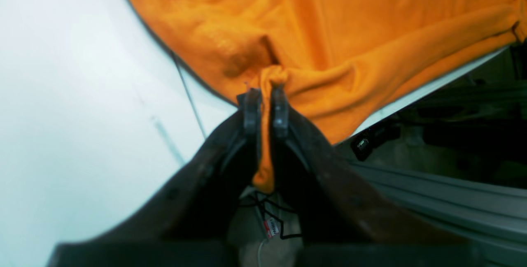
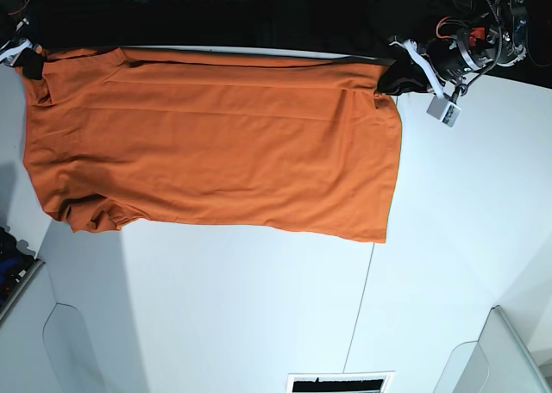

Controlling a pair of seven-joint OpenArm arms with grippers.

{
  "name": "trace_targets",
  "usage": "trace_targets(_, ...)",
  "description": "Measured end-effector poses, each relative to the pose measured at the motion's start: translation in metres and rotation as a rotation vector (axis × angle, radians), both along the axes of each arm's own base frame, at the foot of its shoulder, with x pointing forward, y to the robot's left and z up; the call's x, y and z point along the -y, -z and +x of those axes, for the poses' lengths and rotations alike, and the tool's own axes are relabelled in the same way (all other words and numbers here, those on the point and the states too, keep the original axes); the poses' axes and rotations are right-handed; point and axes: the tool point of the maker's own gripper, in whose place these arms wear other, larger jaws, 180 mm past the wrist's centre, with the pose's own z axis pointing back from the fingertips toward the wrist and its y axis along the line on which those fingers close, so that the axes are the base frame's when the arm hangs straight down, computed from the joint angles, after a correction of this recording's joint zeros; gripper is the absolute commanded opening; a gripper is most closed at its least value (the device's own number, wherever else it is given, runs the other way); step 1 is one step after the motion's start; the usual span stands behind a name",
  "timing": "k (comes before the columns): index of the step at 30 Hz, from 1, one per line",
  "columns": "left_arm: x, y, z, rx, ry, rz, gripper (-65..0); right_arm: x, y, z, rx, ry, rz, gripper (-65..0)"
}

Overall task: Layout the t-shirt on the table in an organized manner, then fold the t-shirt properly
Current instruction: 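Pull the folded edge with both grippers to straighten the fold, then release the shirt and move both grippers to the opposite long edge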

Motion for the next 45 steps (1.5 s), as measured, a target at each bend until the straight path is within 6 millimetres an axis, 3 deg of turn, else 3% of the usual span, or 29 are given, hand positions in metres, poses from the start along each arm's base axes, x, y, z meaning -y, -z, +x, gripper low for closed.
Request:
trace_targets(9, -0.001, -0.003, 0.009, 0.037, -0.016, -0.006, -65.0, 0.006, -0.003, 0.011, 0.022, 0.0, -0.047, -65.0)
trace_targets(15, -0.008, 0.01, 0.017, 0.017, -0.051, -0.026, -64.9, 0.009, -0.008, 0.031, 0.056, 0.002, -0.062, -65.0)
trace_targets(19, -0.01, 0.012, 0.021, 0.016, -0.061, -0.036, -64.6, 0.008, -0.006, 0.031, 0.053, -0.001, -0.061, -65.0)
trace_targets(21, -0.009, 0.011, 0.022, 0.017, -0.065, -0.045, -59.0, 0.008, -0.006, 0.03, 0.051, -0.001, -0.06, -65.0)
trace_targets(22, -0.009, 0.011, 0.022, 0.018, -0.067, -0.051, -53.7, 0.009, -0.006, 0.03, 0.051, 0.0, -0.061, -63.9)
trace_targets(25, -0.007, 0.008, 0.022, 0.021, -0.074, -0.077, -37.2, 0.009, -0.006, 0.031, 0.051, 0.002, -0.06, -42.2)
trace_targets(27, -0.006, 0.005, 0.024, 0.025, -0.079, -0.098, -33.1, 0.009, -0.006, 0.03, 0.05, 0.003, -0.061, -34.3)
trace_targets(32, -0.016, -0.001, 0.019, -0.016, -0.062, -0.08, -33.2, 0.023, -0.017, 0.034, 0.049, -0.014, -0.104, -34.0)
trace_targets(38, -0.04, -0.028, 0.033, 0.058, -0.087, -0.063, -33.2, 0.047, -0.036, 0.042, 0.046, -0.026, -0.176, -34.0)
trace_targets(45, -0.05, -0.038, 0.041, 0.084, -0.072, -0.041, -33.1, 0.059, -0.059, 0.074, 0.113, -0.029, -0.232, -34.0)
